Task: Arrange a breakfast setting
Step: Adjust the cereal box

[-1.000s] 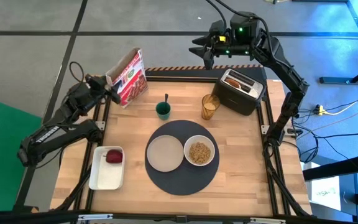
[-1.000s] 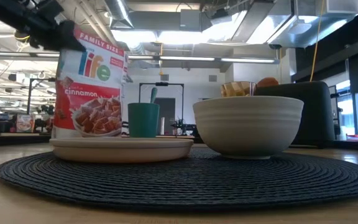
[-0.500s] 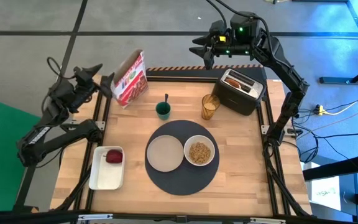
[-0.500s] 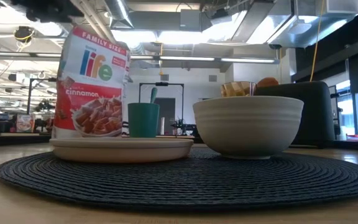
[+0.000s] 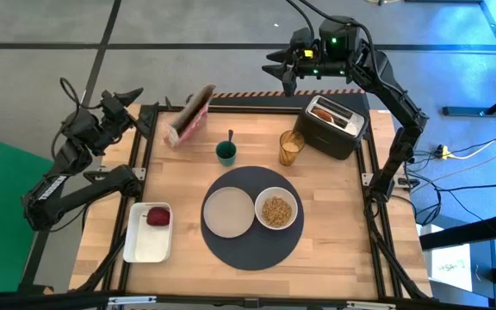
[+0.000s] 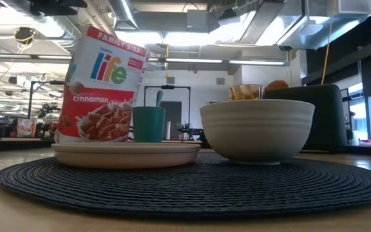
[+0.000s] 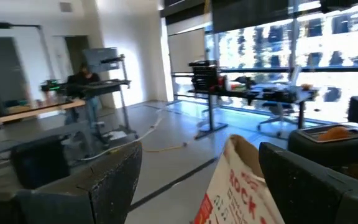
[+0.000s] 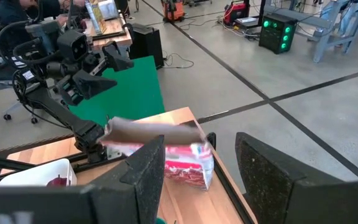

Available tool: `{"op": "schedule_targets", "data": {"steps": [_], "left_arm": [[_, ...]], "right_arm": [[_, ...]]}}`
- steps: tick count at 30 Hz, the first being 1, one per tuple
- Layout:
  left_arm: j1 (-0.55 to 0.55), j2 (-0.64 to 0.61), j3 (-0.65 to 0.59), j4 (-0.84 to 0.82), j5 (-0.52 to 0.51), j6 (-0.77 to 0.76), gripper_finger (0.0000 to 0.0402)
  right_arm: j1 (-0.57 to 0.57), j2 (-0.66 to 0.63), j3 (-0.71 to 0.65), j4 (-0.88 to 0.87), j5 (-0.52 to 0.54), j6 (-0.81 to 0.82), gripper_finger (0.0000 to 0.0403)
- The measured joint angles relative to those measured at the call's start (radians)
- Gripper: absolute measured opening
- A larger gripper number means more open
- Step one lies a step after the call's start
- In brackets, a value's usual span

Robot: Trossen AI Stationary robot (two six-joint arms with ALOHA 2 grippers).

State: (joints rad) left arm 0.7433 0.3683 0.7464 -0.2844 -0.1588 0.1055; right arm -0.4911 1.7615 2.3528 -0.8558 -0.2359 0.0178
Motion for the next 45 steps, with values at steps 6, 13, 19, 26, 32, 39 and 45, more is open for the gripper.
{"op": "schedule_targets", "data": {"steps": [6, 13, 19, 26, 32, 39, 45], "left_arm": [[0.0, 0.0, 0.001, -0.053, 0.151, -0.044, 0.0318], [0.0, 0.0, 0.001, -0.205, 0.256, -0.051, 0.0318], [0.0, 0.0, 0.001, -0.216, 0.278, -0.023, 0.0318], [0.0, 0.0, 0.001, -0.253, 0.285, -0.027, 0.0318], [-0.001, 0.028, 0.001, -0.337, 0.337, -0.042, 0.0318], [-0.001, 0.051, 0.001, -0.333, 0.284, -0.04, 0.0318], [-0.001, 0.051, 0.001, -0.332, 0.273, -0.042, 0.0318]], "right_arm": [[0.0, 0.0, 0.0, 0.001, 0.0, 0.0, 0.0185], [0.001, 0.026, 0.002, -0.03, -0.001, 0.005, 0.0185], [0.001, 0.101, 0.001, -0.145, -0.014, -0.054, 0.0185], [0.003, 0.158, 0.0, -0.339, 0.0, -0.139, 0.0185], [0.08, 0.229, 0.001, -0.508, 0.017, -0.369, 0.0183], [0.223, 0.337, 0.0, -0.533, 0.04, -0.627, 0.0183], [0.274, 0.37, -0.078, -0.456, 0.053, -0.662, 0.0183]]}}
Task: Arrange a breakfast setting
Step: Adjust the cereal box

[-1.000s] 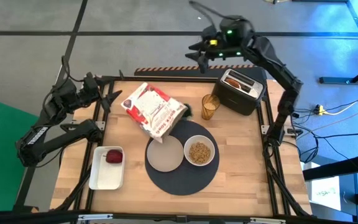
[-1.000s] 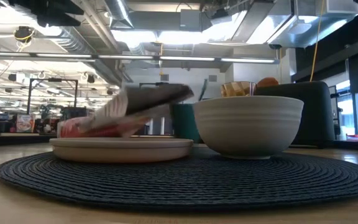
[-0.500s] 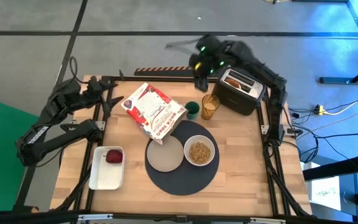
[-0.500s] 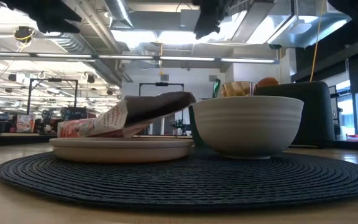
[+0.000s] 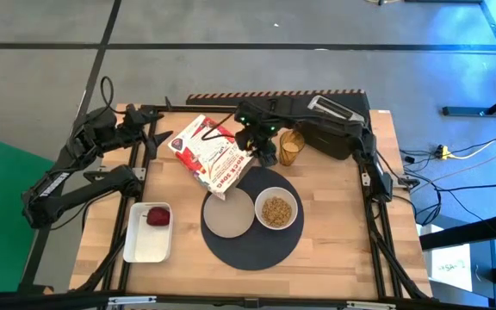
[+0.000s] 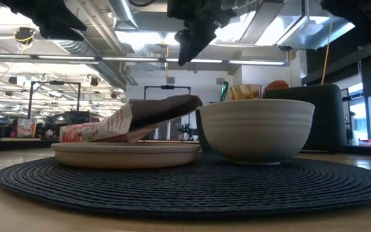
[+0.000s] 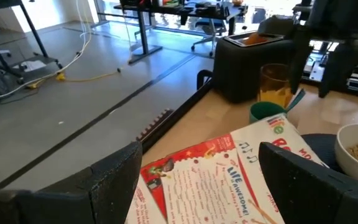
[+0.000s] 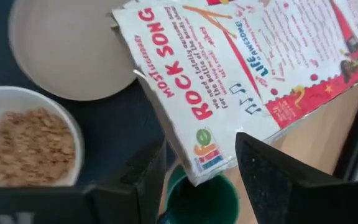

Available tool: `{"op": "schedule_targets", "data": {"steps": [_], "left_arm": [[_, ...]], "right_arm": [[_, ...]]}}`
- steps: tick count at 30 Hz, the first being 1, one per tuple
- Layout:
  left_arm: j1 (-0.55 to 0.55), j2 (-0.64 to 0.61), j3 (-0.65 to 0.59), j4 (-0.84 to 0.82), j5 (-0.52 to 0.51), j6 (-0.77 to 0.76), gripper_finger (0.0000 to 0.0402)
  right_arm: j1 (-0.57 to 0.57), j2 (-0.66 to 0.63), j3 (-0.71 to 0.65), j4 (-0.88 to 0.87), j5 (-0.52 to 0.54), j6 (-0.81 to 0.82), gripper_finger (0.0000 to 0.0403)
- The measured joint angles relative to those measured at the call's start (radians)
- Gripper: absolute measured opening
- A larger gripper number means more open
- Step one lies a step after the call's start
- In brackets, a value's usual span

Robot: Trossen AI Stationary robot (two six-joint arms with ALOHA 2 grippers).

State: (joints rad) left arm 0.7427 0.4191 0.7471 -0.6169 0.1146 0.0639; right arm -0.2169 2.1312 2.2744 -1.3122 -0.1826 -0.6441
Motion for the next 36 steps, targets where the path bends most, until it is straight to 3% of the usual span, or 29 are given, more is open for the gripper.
{"op": "schedule_targets", "data": {"steps": [8, 12, 19, 22, 24, 28, 36], "left_arm": [[0.0, 0.0, 0.0, 0.003, 0.001, 0.026, 0.0318], [0.0, 0.0, 0.0, 0.002, 0.001, 0.062, 0.0318], [0.0, 0.0, 0.0, 0.001, 0.001, 0.156, 0.0318], [0.0, 0.0, 0.0, 0.001, 0.001, 0.157, 0.0318], [0.0, 0.0, 0.0, 0.001, 0.002, 0.157, 0.0318], [0.0, 0.0, 0.0, 0.001, 0.002, 0.157, 0.0318], [0.0, 0.0, -0.001, 0.001, 0.003, 0.158, 0.0318]], "right_arm": [[0.056, 0.003, -0.202, 0.144, 0.147, -0.056, 0.0183], [0.085, 0.001, -0.267, 0.222, 0.25, -0.068, 0.0183], [0.092, 0.001, -0.354, 0.341, 0.311, -0.076, 0.0182], [0.092, 0.001, -0.373, 0.41, 0.38, -0.077, 0.0164], [0.092, 0.001, -0.363, 0.43, 0.398, -0.08, 0.0132], [0.091, 0.001, -0.294, 0.43, 0.401, -0.105, 0.0026], [0.056, 0.002, -0.048, 0.41, 0.374, -0.172, 0.0004]]}}
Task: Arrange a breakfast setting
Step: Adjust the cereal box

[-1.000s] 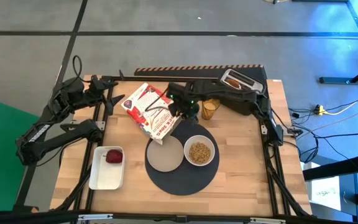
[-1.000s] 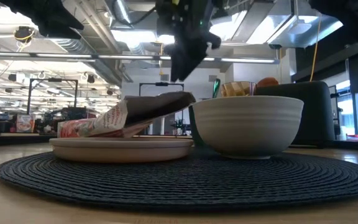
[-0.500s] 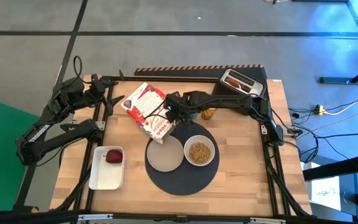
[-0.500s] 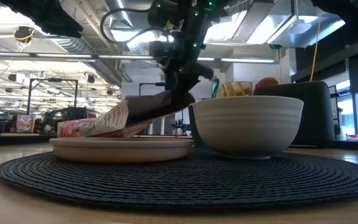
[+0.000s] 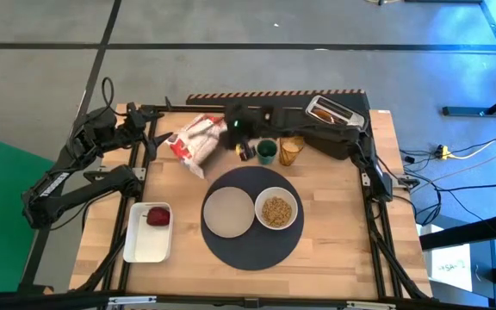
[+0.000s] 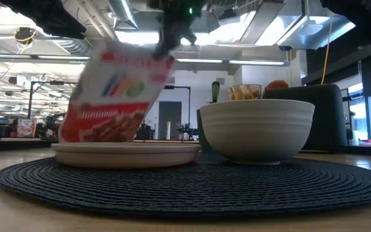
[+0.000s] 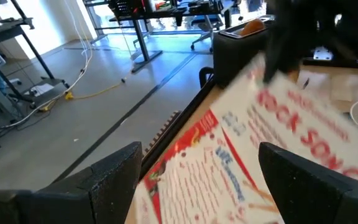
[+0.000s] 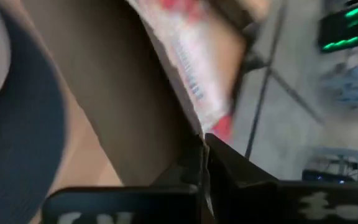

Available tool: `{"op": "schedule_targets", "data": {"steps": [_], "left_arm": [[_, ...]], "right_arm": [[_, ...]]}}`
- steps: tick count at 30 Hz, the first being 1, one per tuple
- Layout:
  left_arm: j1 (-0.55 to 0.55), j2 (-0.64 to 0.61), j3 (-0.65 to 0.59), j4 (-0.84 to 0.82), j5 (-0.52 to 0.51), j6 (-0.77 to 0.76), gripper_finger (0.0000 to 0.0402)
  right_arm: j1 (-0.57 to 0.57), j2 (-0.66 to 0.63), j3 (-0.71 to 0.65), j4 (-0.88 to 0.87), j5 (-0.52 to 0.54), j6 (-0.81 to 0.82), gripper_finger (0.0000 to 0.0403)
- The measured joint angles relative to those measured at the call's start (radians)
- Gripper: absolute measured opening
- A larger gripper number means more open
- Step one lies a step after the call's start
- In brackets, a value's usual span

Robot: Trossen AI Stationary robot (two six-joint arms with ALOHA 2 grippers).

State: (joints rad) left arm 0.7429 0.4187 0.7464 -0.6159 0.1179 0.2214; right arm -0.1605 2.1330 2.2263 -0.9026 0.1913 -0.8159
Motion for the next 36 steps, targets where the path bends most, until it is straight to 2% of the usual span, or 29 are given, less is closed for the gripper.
{"op": "schedule_targets", "data": {"steps": [3, 5, 9, 15, 17, 23, 25, 29, 34, 36], "left_arm": [[0.0, 0.0, 0.0, 0.0, 0.023, 0.0, 0.0318], [0.0, 0.0, 0.0, 0.0, 0.064, 0.0, 0.0318], [-0.001, 0.004, 0.0, 0.003, 0.154, -0.006, 0.0318], [-0.001, 0.071, -0.001, 0.003, 0.08, -0.085, 0.0318], [0.0, 0.099, -0.001, 0.003, 0.085, -0.108, 0.0318], [-0.018, 0.174, -0.001, 0.006, 0.305, -0.137, 0.0318], [-0.037, 0.194, -0.001, 0.006, 0.33, -0.137, 0.0318], [-0.064, 0.203, -0.001, 0.006, 0.321, -0.134, 0.0318], [-0.072, 0.222, -0.001, 0.078, 0.173, -0.14, 0.0318], [-0.078, 0.25, -0.001, 0.132, 0.16, -0.16, 0.0317]], "right_arm": [[-0.039, 0.0, 0.127, 0.0, -0.053, 0.023, 0.0002], [-0.068, -0.031, 0.11, 0.086, -0.086, 0.051, 0.0001], [-0.14, -0.053, 0.106, 0.096, -0.174, 0.111, 0.0], [-0.184, -0.025, 0.106, 0.097, -0.253, 0.135, 0.0], [-0.181, -0.025, 0.106, 0.106, -0.272, 0.132, 0.0], [-0.18, -0.023, 0.106, 0.113, -0.287, 0.131, 0.0], [-0.18, -0.023, 0.106, 0.112, -0.265, 0.131, 0.0], [-0.18, -0.023, 0.106, 0.109, -0.237, 0.131, 0.0], [-0.18, -0.023, 0.106, 0.11, -0.292, 0.131, 0.0], [-0.181, -0.023, 0.106, 0.111, -0.309, 0.131, 0.0]]}}
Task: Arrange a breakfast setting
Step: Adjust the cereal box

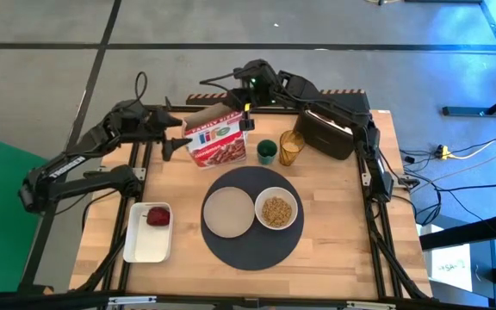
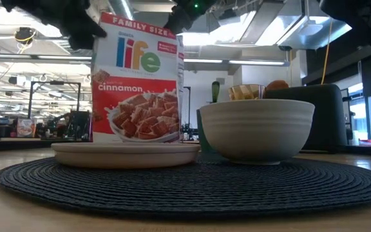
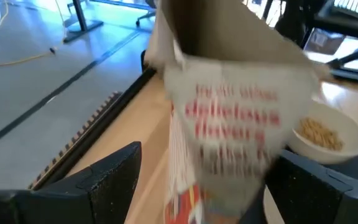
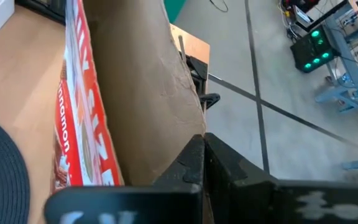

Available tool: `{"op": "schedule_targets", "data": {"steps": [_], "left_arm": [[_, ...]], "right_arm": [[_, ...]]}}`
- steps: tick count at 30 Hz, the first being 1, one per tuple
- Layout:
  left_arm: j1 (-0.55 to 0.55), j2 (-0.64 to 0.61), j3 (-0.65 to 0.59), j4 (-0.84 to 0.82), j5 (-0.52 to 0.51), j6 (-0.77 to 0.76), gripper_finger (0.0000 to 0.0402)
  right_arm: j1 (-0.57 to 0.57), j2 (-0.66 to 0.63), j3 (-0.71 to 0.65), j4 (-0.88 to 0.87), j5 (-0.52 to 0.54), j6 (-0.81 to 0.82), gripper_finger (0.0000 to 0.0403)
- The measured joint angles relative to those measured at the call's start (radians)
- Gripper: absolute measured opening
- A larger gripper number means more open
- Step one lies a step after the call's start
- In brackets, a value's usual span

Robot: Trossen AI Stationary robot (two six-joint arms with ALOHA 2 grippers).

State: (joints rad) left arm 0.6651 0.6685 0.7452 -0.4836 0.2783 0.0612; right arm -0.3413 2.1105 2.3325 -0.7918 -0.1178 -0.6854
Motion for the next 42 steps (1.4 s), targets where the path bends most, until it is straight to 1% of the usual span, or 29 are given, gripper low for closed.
{"op": "schedule_targets", "data": {"steps": [3, 5, 7, 10, 12, 13, 14, 17, 20, 23, 25, 28, 32, 37, 42], "left_arm": [[-0.019, 0.047, 0.0, 0.076, -0.006, -0.024, 0.0296], [-0.039, 0.071, 0.0, 0.105, -0.039, -0.032, 0.0262], [-0.057, 0.088, 0.0, 0.114, -0.115, -0.033, 0.0214], [-0.067, 0.093, 0.0, 0.111, -0.226, -0.032, 0.0121], [-0.065, 0.092, 0.0, 0.11, -0.269, -0.027, 0.0056], [-0.064, 0.088, 0.0, 0.107, -0.284, -0.028, 0.003], [-0.062, 0.082, 0.0, 0.105, -0.298, -0.038, 0.0017], [-0.055, 0.048, -0.002, 0.091, -0.382, -0.057, 0.0009], [-0.056, -0.004, -0.002, 0.063, -0.54, -0.087, 0.0004], [-0.054, -0.046, -0.002, 0.029, -0.718, -0.188, 0.0002], [-0.054, -0.071, -0.001, -0.026, -0.791, -0.227, 0.0002], [-0.055, -0.092, 0.0, -0.081, -0.799, -0.252, 0.0002], [-0.055, -0.099, 0.003, -0.142, -0.804, -0.368, 0.0002], [-0.055, -0.102, 0.002, -0.117, -0.797, -0.445, 0.0001], [-0.055, -0.104, 0.002, -0.124, -0.823, -0.464, 0.0001]], "right_arm": [[0.0, 0.0, 0.0, 0.003, -0.005, -0.003, 0.0], [0.0, 0.0, -0.001, 0.012, -0.002, -0.002, 0.0], [0.0, 0.001, -0.001, 0.023, 0.019, 0.004, 0.0003], [0.0, 0.002, -0.002, 0.034, 0.081, 0.041, 0.0017], [0.0, 0.002, -0.002, 0.035, 0.128, 0.064, 0.0032], [0.001, 0.002, -0.002, 0.039, 0.152, 0.077, 0.0041], [0.001, 0.002, -0.002, 0.045, 0.172, 0.084, 0.0051], [0.001, 0.002, -0.002, 0.067, 0.221, 0.088, 0.0083], [0.001, 0.001, -0.002, 0.097, 0.26, 0.088, 0.0114], [0.0, 0.0, -0.002, 0.109, 0.285, 0.089, 0.0139], [-0.001, 0.0, -0.002, 0.109, 0.293, 0.089, 0.0151], [-0.001, -0.001, -0.002, 0.109, 0.289, 0.09, 0.0164], [-0.001, -0.002, -0.003, 0.116, 0.284, 0.09, 0.0167], [-0.001, -0.004, -0.002, 0.126, 0.284, 0.087, 0.0166], [-0.001, -0.004, -0.002, 0.12, 0.285, 0.086, 0.0166]]}}
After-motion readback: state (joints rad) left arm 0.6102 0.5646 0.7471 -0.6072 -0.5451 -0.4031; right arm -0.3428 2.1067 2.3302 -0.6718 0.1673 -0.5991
